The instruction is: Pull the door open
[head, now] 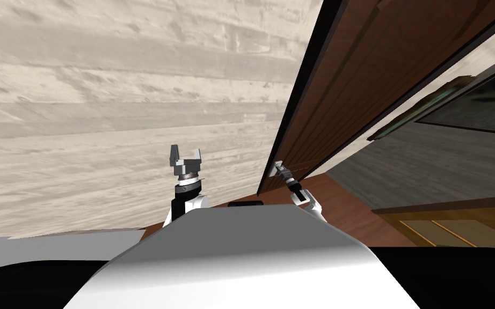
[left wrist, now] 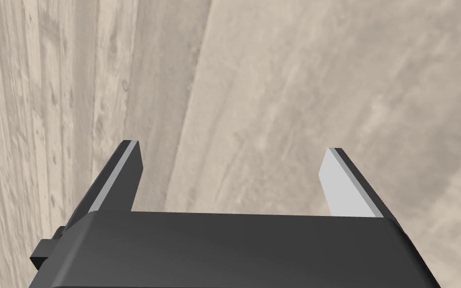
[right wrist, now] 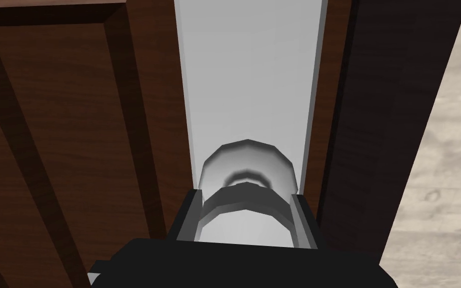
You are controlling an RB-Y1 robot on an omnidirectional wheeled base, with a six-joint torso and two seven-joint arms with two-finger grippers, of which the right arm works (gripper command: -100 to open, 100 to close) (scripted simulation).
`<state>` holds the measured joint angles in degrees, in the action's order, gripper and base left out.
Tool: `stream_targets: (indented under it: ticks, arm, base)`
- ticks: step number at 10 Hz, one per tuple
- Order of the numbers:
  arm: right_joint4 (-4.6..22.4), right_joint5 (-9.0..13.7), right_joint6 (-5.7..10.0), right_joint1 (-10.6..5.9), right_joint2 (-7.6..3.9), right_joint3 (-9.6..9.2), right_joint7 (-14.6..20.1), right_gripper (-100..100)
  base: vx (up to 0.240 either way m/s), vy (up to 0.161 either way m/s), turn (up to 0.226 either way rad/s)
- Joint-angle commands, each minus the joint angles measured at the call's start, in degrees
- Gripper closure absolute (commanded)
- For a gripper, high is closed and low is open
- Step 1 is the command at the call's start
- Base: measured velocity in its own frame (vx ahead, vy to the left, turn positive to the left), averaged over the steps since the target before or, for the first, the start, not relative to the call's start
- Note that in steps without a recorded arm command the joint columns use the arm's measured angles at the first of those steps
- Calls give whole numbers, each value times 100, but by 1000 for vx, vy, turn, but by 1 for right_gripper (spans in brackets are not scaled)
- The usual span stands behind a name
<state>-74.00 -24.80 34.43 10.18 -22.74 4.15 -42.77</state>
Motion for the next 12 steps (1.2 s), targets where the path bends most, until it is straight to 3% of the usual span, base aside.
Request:
stream_targets:
  ticks: [1, 4, 12]
  arm:
    - [1, -6, 12, 8, 16, -27, 0, 100]
    - [1, -6, 12, 8, 16, -27, 0, 100]
    - [168, 508, -51, -213, 41, -170, 1046, 100]
  base:
    - [-7, -9, 19]
    - [0, 0, 0]
    - [-66, -42, 49]
